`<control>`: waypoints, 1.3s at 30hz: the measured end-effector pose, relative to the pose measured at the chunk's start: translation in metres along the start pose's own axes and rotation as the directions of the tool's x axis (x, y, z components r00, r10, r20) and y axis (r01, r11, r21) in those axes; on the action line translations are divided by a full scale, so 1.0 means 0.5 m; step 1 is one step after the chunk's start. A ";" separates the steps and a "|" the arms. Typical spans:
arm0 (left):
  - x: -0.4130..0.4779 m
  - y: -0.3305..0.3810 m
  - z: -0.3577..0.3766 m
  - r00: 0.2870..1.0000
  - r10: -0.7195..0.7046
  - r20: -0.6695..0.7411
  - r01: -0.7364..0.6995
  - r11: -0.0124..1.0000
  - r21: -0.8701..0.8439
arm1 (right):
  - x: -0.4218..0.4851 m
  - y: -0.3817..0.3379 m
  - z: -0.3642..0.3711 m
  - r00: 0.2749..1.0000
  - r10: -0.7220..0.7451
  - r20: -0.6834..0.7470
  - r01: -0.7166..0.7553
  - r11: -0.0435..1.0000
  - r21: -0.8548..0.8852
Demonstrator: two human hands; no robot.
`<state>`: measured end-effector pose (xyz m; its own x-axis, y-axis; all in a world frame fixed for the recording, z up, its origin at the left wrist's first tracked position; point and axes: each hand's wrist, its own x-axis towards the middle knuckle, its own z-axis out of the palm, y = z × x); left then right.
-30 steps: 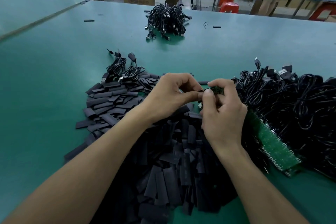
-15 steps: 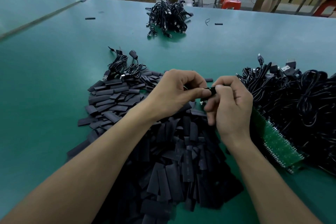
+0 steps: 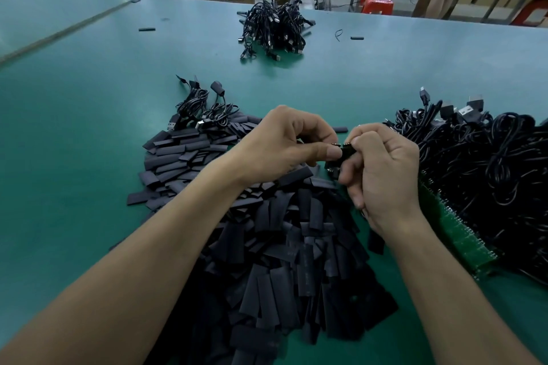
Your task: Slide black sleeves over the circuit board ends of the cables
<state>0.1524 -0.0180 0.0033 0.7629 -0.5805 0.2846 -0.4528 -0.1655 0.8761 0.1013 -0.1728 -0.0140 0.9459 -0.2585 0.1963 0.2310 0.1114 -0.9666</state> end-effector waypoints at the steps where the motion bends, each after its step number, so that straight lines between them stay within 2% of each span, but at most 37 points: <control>1: 0.000 0.000 -0.002 1.000 0.004 0.008 -0.004 1.000 -0.009 | 0.001 -0.002 0.000 1.000 0.004 0.007 -0.004 1.000 -0.007; 8: 0.002 0.003 0.003 0.995 0.002 0.097 0.002 0.999 -0.045 | 0.000 -0.010 -0.006 0.995 0.059 0.081 -0.056 0.998 -0.032; 11: 0.002 -0.002 0.005 0.997 -0.022 0.077 0.026 0.998 -0.048 | -0.001 -0.010 -0.005 0.997 0.042 0.060 -0.039 0.998 -0.052; 16: 0.008 -0.016 0.009 0.995 -0.096 -0.038 0.090 0.988 -0.124 | -0.012 -0.018 0.008 0.995 -0.079 -0.059 0.077 0.997 -0.029; 20: 0.012 -0.020 0.005 0.964 -0.226 -0.140 0.161 0.916 -0.368 | -0.009 -0.046 0.006 0.987 -0.074 -0.141 0.079 0.996 0.029; 23: 0.014 -0.012 -0.018 0.894 -0.314 -0.321 0.079 0.814 -0.576 | 0.003 -0.049 -0.006 0.986 -0.046 -0.158 0.044 0.999 -0.014; 25: 0.015 -0.004 -0.036 0.830 -0.311 -0.463 -0.050 0.785 -0.617 | 0.002 -0.037 -0.006 0.987 -0.080 -0.136 0.050 0.975 -0.216; 28: 0.015 0.012 -0.057 0.746 -0.270 -0.609 -0.194 0.787 -0.586 | -0.003 -0.011 0.000 0.994 -0.107 0.033 0.110 0.877 -0.468; 30: 0.009 0.026 -0.068 0.711 -0.239 -0.662 -0.203 0.830 -0.519 | 0.000 0.002 0.007 0.985 -0.118 0.123 0.168 0.793 -0.585; 33: 0.004 0.043 -0.077 0.699 -0.165 -0.696 -0.176 0.903 -0.391 | 0.020 0.014 0.020 0.983 -0.081 0.167 0.181 0.626 -0.759; 36: 0.002 0.057 -0.079 0.695 -0.093 -0.713 -0.078 0.976 -0.203 | 0.053 0.024 0.042 0.970 0.075 0.232 0.176 0.442 -0.880; 39: 0.006 0.062 -0.082 0.733 -0.141 -0.666 0.114 0.990 -0.084 | 0.091 0.035 0.066 0.934 0.180 0.307 0.266 0.218 -0.939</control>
<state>0.1598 0.0077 0.0471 0.9300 0.1289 0.3441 -0.3225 -0.1625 0.9325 0.1558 -0.1508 -0.0166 0.9955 0.0731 0.0598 0.0883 -0.9455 -0.3134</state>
